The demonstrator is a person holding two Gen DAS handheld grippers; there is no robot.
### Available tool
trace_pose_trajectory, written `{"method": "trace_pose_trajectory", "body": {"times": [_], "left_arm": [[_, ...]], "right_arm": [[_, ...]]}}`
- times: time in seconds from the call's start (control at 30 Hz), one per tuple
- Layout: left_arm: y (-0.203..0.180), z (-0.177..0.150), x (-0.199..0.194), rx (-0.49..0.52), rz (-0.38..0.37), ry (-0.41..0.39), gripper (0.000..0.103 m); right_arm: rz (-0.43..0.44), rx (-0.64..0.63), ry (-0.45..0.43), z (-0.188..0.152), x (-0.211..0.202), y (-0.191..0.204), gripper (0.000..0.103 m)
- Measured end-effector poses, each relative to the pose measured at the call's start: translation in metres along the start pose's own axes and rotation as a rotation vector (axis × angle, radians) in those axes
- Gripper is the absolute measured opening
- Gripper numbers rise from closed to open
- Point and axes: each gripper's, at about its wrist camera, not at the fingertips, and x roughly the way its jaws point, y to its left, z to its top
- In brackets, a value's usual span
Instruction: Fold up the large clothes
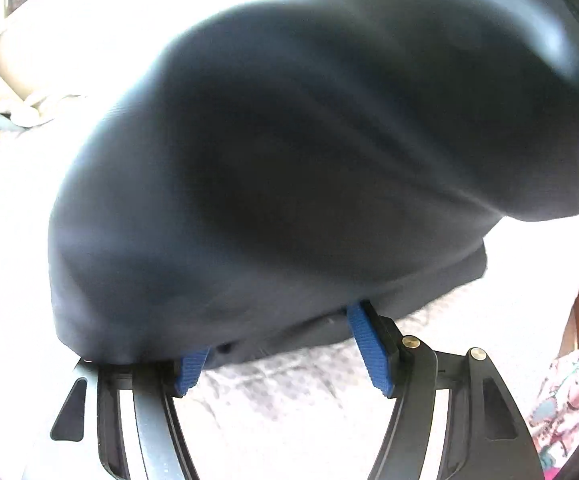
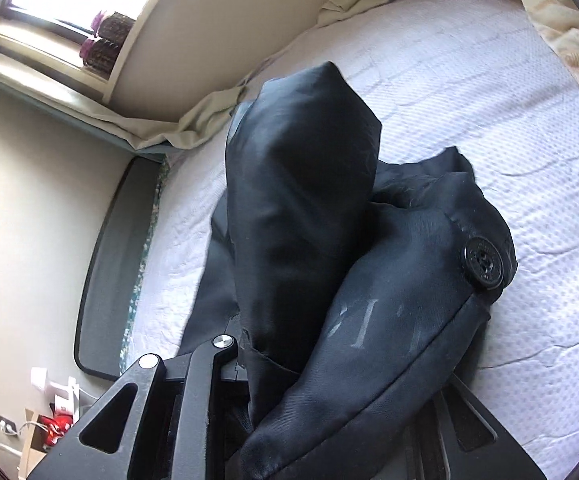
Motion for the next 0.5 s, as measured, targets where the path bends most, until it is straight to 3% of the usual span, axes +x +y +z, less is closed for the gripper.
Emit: {"method": "trace_pose_trajectory", "body": {"times": [0.13, 0.33, 0.4, 0.5], "left_arm": [[-0.012, -0.003, -0.023, 0.039, -0.055, 0.015, 0.070], [-0.023, 0.010, -0.085, 0.115, -0.249, -0.016, 0.072], [-0.012, 0.022, -0.098, 0.136, -0.250, -0.033, 0.072], [0.016, 0.054, -0.110, 0.089, -0.213, -0.094, 0.073]], "right_arm": [[-0.001, -0.015, 0.009, 0.003, 0.006, -0.008, 0.018], [0.002, -0.048, -0.001, 0.011, 0.013, -0.004, 0.020], [0.002, -0.055, -0.002, 0.014, 0.017, -0.003, 0.020], [0.006, -0.059, 0.002, 0.015, 0.021, -0.007, 0.021]]}}
